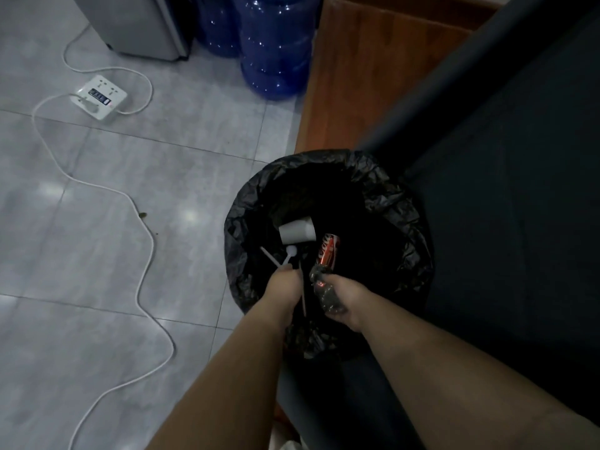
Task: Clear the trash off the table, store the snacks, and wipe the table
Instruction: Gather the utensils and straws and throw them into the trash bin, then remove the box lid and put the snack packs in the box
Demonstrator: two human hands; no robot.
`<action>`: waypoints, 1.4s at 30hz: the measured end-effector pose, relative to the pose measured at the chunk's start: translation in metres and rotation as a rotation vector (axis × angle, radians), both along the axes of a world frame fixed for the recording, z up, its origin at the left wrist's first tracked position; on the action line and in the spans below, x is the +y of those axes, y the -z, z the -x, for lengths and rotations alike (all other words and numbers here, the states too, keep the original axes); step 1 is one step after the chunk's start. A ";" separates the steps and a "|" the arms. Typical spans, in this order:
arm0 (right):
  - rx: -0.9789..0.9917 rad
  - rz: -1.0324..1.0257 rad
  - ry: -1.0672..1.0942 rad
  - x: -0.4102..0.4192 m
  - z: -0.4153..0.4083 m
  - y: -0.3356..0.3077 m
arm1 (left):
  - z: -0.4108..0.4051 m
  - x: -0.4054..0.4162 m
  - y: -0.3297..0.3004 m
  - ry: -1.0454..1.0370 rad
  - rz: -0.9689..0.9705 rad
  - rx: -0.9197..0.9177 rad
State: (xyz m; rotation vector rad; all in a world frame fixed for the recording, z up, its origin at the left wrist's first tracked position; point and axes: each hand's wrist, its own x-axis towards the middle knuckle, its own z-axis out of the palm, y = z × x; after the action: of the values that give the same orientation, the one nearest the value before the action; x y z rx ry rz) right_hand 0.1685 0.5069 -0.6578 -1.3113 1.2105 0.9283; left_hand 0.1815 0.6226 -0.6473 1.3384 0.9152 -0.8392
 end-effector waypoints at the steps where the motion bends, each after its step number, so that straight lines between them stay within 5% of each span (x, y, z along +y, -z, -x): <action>1: -0.013 0.011 -0.025 0.000 0.000 0.000 | 0.002 0.002 -0.003 0.016 -0.008 -0.027; 12: -0.105 0.296 -0.322 -0.024 -0.001 -0.045 | 0.006 0.022 -0.056 0.077 -0.098 -0.061; 23: -0.308 0.299 -0.125 -0.016 0.023 -0.251 | 0.032 0.018 -0.219 0.037 -0.087 -0.090; 30: -0.597 0.371 -0.072 -0.023 0.059 -0.397 | 0.047 -0.024 -0.389 0.154 -0.134 -0.335; 42: -0.979 0.543 0.080 -0.104 0.101 -0.538 | 0.075 -0.112 -0.516 0.263 -0.055 -0.729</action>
State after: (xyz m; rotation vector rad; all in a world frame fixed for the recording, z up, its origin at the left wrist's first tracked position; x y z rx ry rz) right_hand 0.0672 0.4031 -0.1196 -1.8028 0.7141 -0.1808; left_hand 0.1064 0.5111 -0.1311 1.6690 0.1937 -0.4510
